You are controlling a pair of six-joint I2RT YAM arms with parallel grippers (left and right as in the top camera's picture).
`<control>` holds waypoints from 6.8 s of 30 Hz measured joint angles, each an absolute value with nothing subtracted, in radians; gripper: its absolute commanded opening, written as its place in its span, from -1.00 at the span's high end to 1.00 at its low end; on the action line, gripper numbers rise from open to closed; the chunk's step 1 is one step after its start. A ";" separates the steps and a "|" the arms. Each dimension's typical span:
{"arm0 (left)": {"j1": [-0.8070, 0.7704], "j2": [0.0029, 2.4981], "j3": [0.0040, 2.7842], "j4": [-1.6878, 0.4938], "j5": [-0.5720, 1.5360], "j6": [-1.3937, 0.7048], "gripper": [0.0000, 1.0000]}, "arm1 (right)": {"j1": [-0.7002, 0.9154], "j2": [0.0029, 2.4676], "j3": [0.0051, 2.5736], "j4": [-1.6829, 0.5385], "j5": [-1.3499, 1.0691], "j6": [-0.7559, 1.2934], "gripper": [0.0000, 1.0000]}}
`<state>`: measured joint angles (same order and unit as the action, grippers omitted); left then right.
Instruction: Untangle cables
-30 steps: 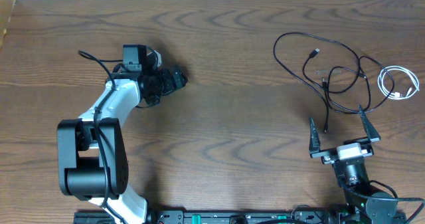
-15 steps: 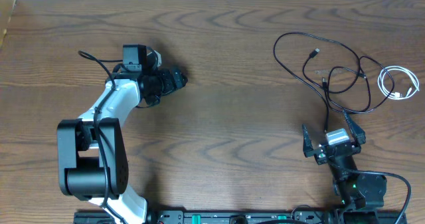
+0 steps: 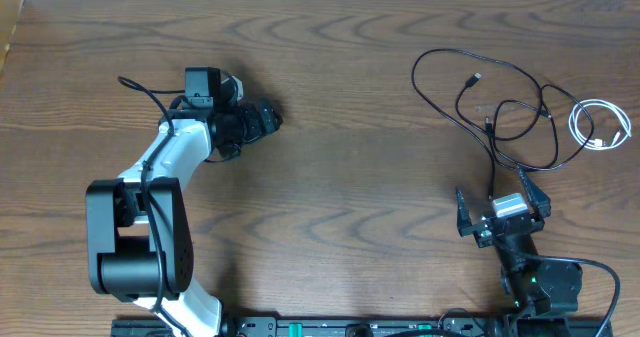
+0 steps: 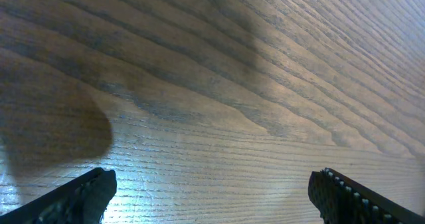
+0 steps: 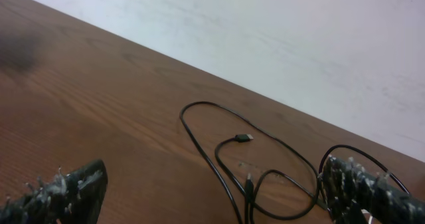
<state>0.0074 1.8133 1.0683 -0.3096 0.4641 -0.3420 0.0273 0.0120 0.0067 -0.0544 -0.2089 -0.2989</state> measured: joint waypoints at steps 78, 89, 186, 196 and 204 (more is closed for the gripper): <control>0.007 1.737 1.068 -0.311 0.459 -0.342 -0.96 | 0.027 0.012 0.007 -0.054 -0.209 -0.299 -0.99; 0.007 1.554 1.068 -0.310 0.368 -0.342 -0.95 | 0.027 0.012 0.007 -0.054 -0.208 -0.299 -0.98; 0.056 0.015 0.014 -0.020 0.080 0.015 -0.96 | 0.027 0.011 0.007 -0.055 -0.208 -0.299 -0.98; 0.056 0.011 0.014 -0.019 0.080 -0.049 -0.95 | 0.027 0.011 0.007 -0.055 -0.208 -0.299 -0.98; 0.056 0.011 0.014 -0.019 0.080 -0.052 -0.96 | 0.027 0.011 0.007 -0.055 -0.208 -0.299 -0.98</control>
